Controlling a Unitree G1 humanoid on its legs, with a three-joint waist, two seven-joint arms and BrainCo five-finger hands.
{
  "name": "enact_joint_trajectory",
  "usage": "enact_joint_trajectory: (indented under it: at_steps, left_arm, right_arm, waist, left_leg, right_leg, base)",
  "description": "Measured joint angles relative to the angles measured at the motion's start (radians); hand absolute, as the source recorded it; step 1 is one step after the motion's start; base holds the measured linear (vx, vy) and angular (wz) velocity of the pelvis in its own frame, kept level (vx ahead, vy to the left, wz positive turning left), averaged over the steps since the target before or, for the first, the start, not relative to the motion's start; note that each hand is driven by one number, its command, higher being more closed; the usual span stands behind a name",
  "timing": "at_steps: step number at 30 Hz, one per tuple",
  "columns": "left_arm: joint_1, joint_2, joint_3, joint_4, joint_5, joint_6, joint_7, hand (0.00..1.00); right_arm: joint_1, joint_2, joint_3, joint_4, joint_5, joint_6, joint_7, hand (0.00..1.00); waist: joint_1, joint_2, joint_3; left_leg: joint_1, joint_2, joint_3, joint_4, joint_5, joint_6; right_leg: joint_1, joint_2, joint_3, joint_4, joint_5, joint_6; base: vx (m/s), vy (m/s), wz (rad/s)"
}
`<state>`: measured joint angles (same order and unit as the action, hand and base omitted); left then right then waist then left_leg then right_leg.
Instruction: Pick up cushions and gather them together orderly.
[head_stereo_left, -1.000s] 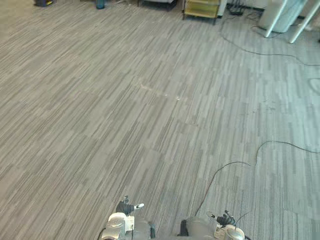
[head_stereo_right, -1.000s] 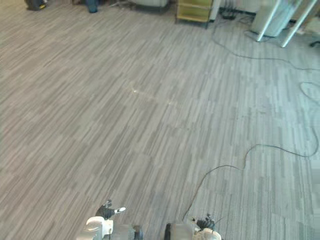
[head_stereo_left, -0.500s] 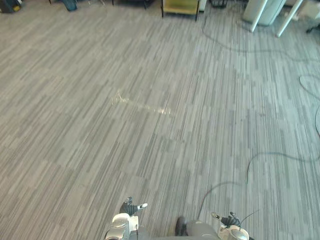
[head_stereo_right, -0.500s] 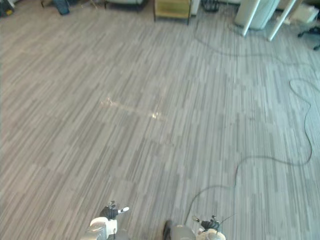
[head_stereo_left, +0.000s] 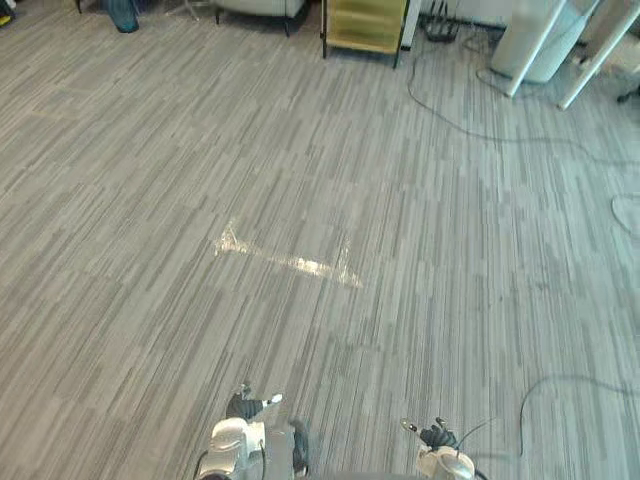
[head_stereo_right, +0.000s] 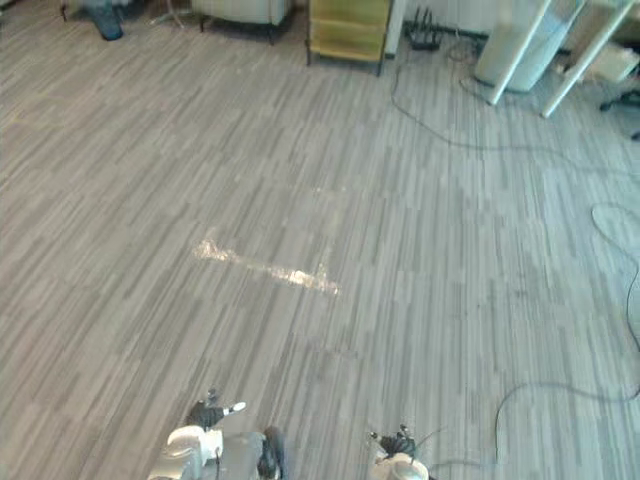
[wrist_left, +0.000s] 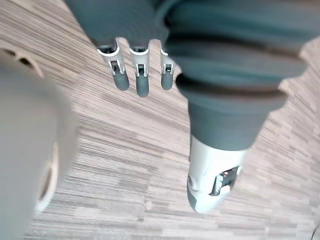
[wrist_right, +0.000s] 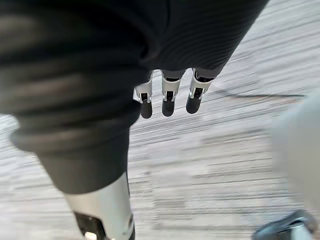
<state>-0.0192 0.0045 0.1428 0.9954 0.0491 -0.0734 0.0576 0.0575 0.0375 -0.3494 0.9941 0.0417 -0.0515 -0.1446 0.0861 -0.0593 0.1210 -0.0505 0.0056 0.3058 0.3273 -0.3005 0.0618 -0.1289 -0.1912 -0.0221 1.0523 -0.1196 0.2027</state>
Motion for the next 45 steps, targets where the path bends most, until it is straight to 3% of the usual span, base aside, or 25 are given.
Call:
enact_joint_trajectory:
  at_steps: [3, 5, 6, 7, 8, 10, 12, 14, 17, 19, 21, 23, 24, 28, 30, 31, 32, 33, 35, 37, 38, 40, 42, 43, 45]
  left_arm:
    - [0.002, -0.011, -0.030, 0.031, 0.007, 0.001, -0.002, 0.00]
    - [-0.001, -0.009, -0.047, 0.037, 0.007, 0.001, -0.002, 0.00]
    - [-0.005, -0.008, -0.052, 0.037, 0.007, 0.001, -0.001, 0.00]
    - [-0.007, 0.004, -0.074, 0.037, 0.007, -0.003, -0.001, 0.00]
    - [-0.007, 0.020, -0.094, 0.040, 0.007, -0.004, -0.001, 0.00]
    - [-0.006, -0.002, -0.097, 0.070, 0.008, -0.003, -0.002, 0.00]
    - [-0.008, -0.024, -0.053, 0.077, 0.009, -0.001, 0.001, 0.00]
    - [-0.003, -0.041, -0.017, 0.059, 0.008, -0.001, 0.000, 0.00]
    - [0.013, -0.045, -0.015, -0.010, 0.006, -0.008, -0.002, 0.00]
    - [0.012, -0.043, -0.015, -0.015, 0.002, -0.010, 0.000, 0.00]
    - [0.013, -0.035, -0.017, -0.012, -0.012, -0.016, 0.001, 0.00]
    - [0.016, -0.032, -0.028, -0.004, -0.014, -0.025, 0.001, 0.00]
    - [0.022, -0.018, -0.037, -0.001, -0.014, -0.029, 0.001, 0.00]
    - [0.013, 0.024, -0.041, 0.018, -0.013, -0.028, -0.001, 0.00]
    - [0.031, 0.023, -0.050, 0.029, -0.012, -0.025, -0.003, 0.00]
    - [0.029, 0.038, -0.063, 0.058, -0.012, -0.021, -0.003, 0.00]
    - [0.023, 0.052, -0.078, 0.063, -0.012, -0.018, -0.003, 0.00]
    - [0.016, 0.061, -0.089, 0.067, -0.011, -0.010, -0.002, 0.00]
    - [0.026, 0.058, -0.101, 0.078, -0.011, 0.000, -0.002, 0.00]
    - [0.023, 0.051, -0.103, 0.078, -0.012, 0.000, -0.002, 0.00]
    - [0.015, 0.048, -0.103, 0.078, -0.013, -0.002, -0.002, 0.00]
    - [0.013, 0.047, -0.104, 0.077, -0.013, -0.003, -0.002, 0.00]
    - [0.009, 0.057, -0.126, 0.080, -0.013, -0.006, -0.003, 0.00]
    - [0.020, 0.035, -0.132, 0.096, -0.013, -0.006, -0.005, 0.00]
    - [0.015, 0.029, -0.129, 0.101, -0.011, -0.005, -0.007, 0.00]
  right_arm:
    - [0.014, -0.032, -0.001, -0.033, 0.000, -0.006, 0.007, 0.00]
    - [0.020, -0.041, -0.004, -0.035, 0.005, -0.015, 0.010, 0.00]
    - [0.010, -0.046, -0.003, -0.034, 0.004, -0.018, 0.009, 0.00]
    - [0.005, -0.052, 0.000, -0.028, 0.004, -0.017, 0.009, 0.00]
    - [0.006, -0.058, -0.002, 0.003, 0.005, -0.017, 0.010, 0.00]
    - [-0.026, -0.092, -0.028, 0.038, 0.002, -0.013, 0.009, 0.00]
    - [-0.036, -0.093, -0.040, 0.043, 0.003, -0.011, 0.007, 0.00]
    - [-0.026, -0.074, -0.021, 0.040, 0.016, -0.008, 0.007, 0.00]
    - [-0.018, -0.057, 0.008, 0.024, 0.043, -0.009, 0.007, 0.00]
    - [-0.020, -0.056, -0.004, 0.017, 0.046, -0.009, 0.007, 0.00]
    - [-0.039, -0.057, -0.029, 0.032, 0.046, -0.009, 0.006, 0.00]
    - [-0.034, -0.078, -0.040, 0.063, 0.045, -0.005, 0.003, 0.00]
    - [-0.035, -0.079, -0.037, 0.087, 0.041, -0.001, -0.001, 0.00]
    - [-0.037, -0.060, -0.045, 0.099, 0.036, 0.005, -0.001, 0.00]
    - [0.001, -0.065, -0.053, 0.097, 0.035, 0.001, -0.002, 0.00]
    - [-0.002, -0.067, -0.048, 0.101, 0.035, 0.001, 0.004, 0.00]
    - [-0.004, -0.064, -0.048, 0.100, 0.035, 0.001, 0.008, 0.00]
    - [-0.004, -0.064, -0.046, 0.100, 0.035, 0.002, 0.010, 0.00]
    - [0.001, -0.071, -0.038, 0.075, 0.037, -0.002, 0.014, 0.00]
    - [-0.004, -0.082, -0.035, 0.073, 0.036, -0.007, 0.016, 0.00]
    - [-0.004, -0.080, -0.035, 0.065, 0.036, -0.010, 0.016, 0.00]
    - [-0.005, -0.077, -0.031, 0.060, 0.036, -0.010, 0.017, 0.00]
    - [-0.001, -0.083, -0.030, 0.074, 0.036, -0.009, 0.017, 0.00]
    - [-0.011, -0.101, -0.033, 0.089, 0.037, -0.008, 0.016, 0.00]
    - [-0.022, -0.119, -0.040, 0.089, 0.037, -0.010, 0.017, 0.00]
  waist:
    - [-0.039, 0.051, 0.013]
    - [-0.048, 0.044, 0.009]
    - [-0.054, 0.045, 0.008]
    - [-0.068, 0.037, 0.003]
    - [-0.084, 0.023, 0.001]
    - [-0.064, 0.085, -0.018]
    - [-0.066, 0.120, -0.009]
    - [-0.065, 0.118, 0.003]
    - [-0.038, 0.097, 0.011]
    - [-0.028, 0.099, 0.010]
    - [-0.023, 0.099, 0.011]
    - [-0.017, 0.107, 0.006]
    - [-0.001, 0.103, -0.007]
    - [-0.002, 0.069, -0.023]
    - [0.003, 0.075, -0.073]
    - [-0.007, 0.049, -0.070]
    - [-0.017, 0.036, -0.059]
    - [-0.025, 0.032, -0.049]
    - [-0.031, 0.056, -0.024]
    - [-0.038, 0.072, -0.010]
    - [-0.040, 0.073, -0.009]
    - [-0.052, 0.066, -0.010]
    - [-0.074, 0.036, -0.015]
    - [-0.069, 0.085, -0.019]
    - [-0.069, 0.116, -0.016]
  left_leg:
    - [0.169, 0.024, -0.043, -0.105, 0.001, -0.002]
    - [0.234, 0.043, -0.059, -0.119, 0.001, -0.001]
    - [0.253, 0.054, -0.079, -0.131, 0.001, -0.002]
    - [0.272, 0.060, -0.118, -0.156, -0.003, -0.009]
    - [0.297, 0.054, -0.168, -0.173, -0.008, -0.022]
    - [0.287, 0.118, -0.218, -0.131, 0.016, -0.072]
    - [0.221, 0.154, -0.237, 0.092, 0.089, -0.161]
    - [0.076, 0.202, -0.244, 0.480, 0.198, -0.200]
    - [-0.115, 0.265, -0.113, 0.725, 0.121, -0.135]
    - [-0.200, 0.258, -0.052, 0.598, 0.073, -0.110]
    - [-0.241, 0.194, -0.014, 0.251, 0.083, -0.118]
    - [-0.244, 0.130, -0.029, -0.056, 0.225, -0.130]
    - [-0.230, 0.101, -0.030, -0.081, 0.318, -0.106]
    - [-0.323, 0.084, -0.008, 0.200, 0.210, 0.003]
    - [-0.261, 0.055, -0.039, 0.061, 0.149, -0.010]
    - [-0.203, 0.013, -0.032, 0.033, 0.119, -0.007]
    - [-0.163, -0.010, -0.040, 0.020, 0.106, -0.005]
    - [-0.117, -0.021, -0.048, 0.009, 0.093, -0.007]
    - [0.045, -0.023, -0.067, -0.073, 0.081, -0.008]
    - [0.140, -0.011, -0.075, -0.131, 0.081, -0.009]
    - [0.188, 0.008, -0.098, -0.154, 0.081, -0.009]
    - [0.202, 0.024, -0.122, -0.160, 0.072, -0.023]
    - [0.252, 0.023, -0.170, -0.201, 0.029, -0.095]
    - [0.267, 0.064, -0.184, -0.211, 0.024, -0.105]
    - [0.259, 0.092, -0.183, -0.167, 0.025, -0.108]
  right_leg:
    - [-0.129, 0.001, -0.165, -0.049, -0.140, -0.137]
    - [-0.224, 0.009, -0.224, -0.256, -0.164, -0.166]
    - [-0.257, 0.027, -0.220, -0.375, -0.142, -0.165]
    - [-0.270, 0.051, -0.191, -0.597, -0.049, -0.144]
    - [-0.271, 0.060, -0.166, -0.659, 0.109, -0.171]
    - [-0.269, 0.110, -0.175, -0.624, 0.048, -0.208]
    - [-0.200, 0.136, -0.199, -0.627, -0.003, -0.241]
    - [-0.058, 0.157, -0.210, -0.701, -0.032, -0.256]
    - [0.146, 0.174, -0.187, -0.816, -0.086, -0.264]
    - [0.205, 0.170, -0.165, -0.865, -0.097, -0.253]
    - [0.236, 0.142, -0.135, -0.889, -0.118, -0.220]
    - [0.279, 0.118, -0.103, -0.922, -0.147, -0.183]
    - [0.310, 0.103, -0.071, -0.955, -0.157, -0.171]
    - [0.358, 0.063, -0.003, -0.960, -0.032, -0.163]
    - [0.291, 0.070, 0.024, -0.777, -0.048, -0.136]
    - [0.216, 0.032, 0.053, -0.534, -0.049, -0.012]
    - [0.141, 0.022, 0.086, -0.353, -0.006, 0.064]
    - [0.073, 0.018, 0.092, -0.193, -0.006, 0.061]
    - [-0.048, 0.017, 0.009, -0.030, -0.086, -0.062]
    - [-0.088, 0.020, -0.075, -0.095, -0.137, -0.129]
    - [-0.130, 0.039, -0.139, -0.250, -0.159, -0.152]
    - [-0.153, 0.059, -0.157, -0.433, -0.135, -0.152]
    - [-0.161, 0.082, -0.130, -0.694, 0.082, -0.187]
    - [-0.146, 0.120, -0.134, -0.691, 0.067, -0.199]
    - [-0.143, 0.145, -0.143, -0.676, 0.024, -0.224]
  base:
    - [0.54, -0.044, 0.44]
    - [0.45, -0.173, 0.51]
    - [0.51, -0.291, 0.77]
    - [0.62, -0.370, 1.04]
    - [0.64, -0.367, 0.77]
    - [0.55, -0.287, 0.03]
    - [0.54, -0.264, -0.05]
    - [0.50, -0.191, 0.10]
    - [0.45, -0.093, -0.15]
    - [0.33, 0.015, -0.32]
    - [0.43, 0.110, -0.44]
    - [0.55, 0.222, -0.50]
    - [0.61, 0.215, -0.41]
    - [0.63, 0.224, 0.12]
    - [0.41, 0.211, 0.14]
    - [0.46, 0.149, 0.28]
    - [0.50, 0.084, 0.41]
    - [0.47, 0.033, 0.31]
    - [0.54, 0.017, 0.19]
    - [0.43, -0.047, 0.24]
    - [0.43, -0.130, 0.43]
    - [0.40, -0.208, 0.68]
    - [0.48, -0.280, 0.67]
    - [0.44, -0.229, 0.05]
    - [0.41, -0.209, -0.17]
